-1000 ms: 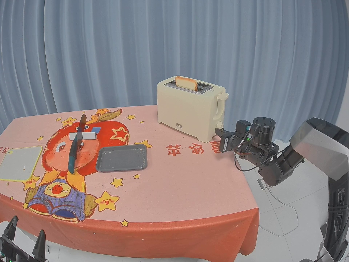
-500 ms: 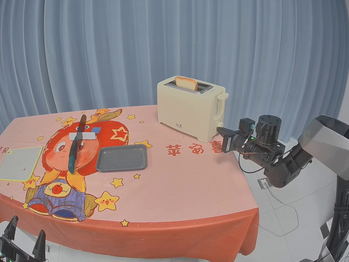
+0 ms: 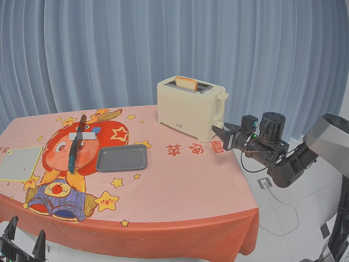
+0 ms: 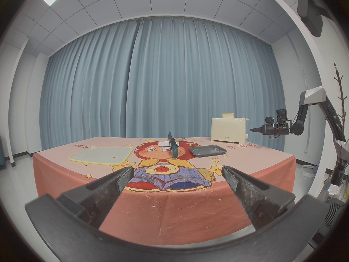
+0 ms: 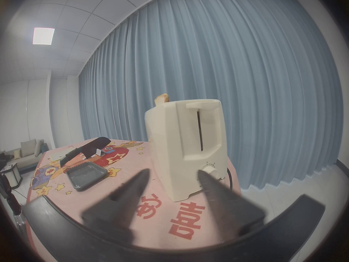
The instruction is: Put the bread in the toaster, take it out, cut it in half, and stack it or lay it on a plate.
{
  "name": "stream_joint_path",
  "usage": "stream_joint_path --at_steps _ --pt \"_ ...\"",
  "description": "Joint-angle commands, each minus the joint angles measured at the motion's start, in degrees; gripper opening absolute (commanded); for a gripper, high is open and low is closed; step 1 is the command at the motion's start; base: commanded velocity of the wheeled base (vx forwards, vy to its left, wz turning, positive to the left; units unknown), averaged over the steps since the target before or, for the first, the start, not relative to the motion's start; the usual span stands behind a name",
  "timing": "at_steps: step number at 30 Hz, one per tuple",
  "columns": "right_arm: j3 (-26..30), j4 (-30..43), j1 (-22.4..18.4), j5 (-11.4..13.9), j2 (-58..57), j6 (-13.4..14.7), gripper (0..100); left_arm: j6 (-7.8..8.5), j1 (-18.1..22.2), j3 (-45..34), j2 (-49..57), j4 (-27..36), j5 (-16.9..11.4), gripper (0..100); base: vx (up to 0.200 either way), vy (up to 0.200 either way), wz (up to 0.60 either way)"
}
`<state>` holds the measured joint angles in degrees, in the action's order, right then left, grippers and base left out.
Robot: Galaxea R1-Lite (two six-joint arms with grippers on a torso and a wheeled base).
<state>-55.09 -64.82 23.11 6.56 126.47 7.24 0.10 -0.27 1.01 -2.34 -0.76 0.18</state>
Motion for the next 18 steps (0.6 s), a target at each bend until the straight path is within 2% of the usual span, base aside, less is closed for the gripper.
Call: stream_joint_path --at_steps 1,6,18 --pt "2.44 0.13 0.97 0.03 -3.42 0.05 100 -0.01 0.00 -1.01 -0.03 -0.04 -0.01 100 0.000 0.000 0.00" --pt "5.17 0.22 2.90 -0.05 -5.88 -0.21 100 -0.01 0.00 -1.01 -0.03 -0.04 -0.01 100 0.000 0.000 0.00" --pt "6.75 -1.98 4.13 -0.14 -6.76 -0.74 100 -0.01 0.00 -1.01 -0.03 -0.04 0.08 100 0.000 0.000 0.00"
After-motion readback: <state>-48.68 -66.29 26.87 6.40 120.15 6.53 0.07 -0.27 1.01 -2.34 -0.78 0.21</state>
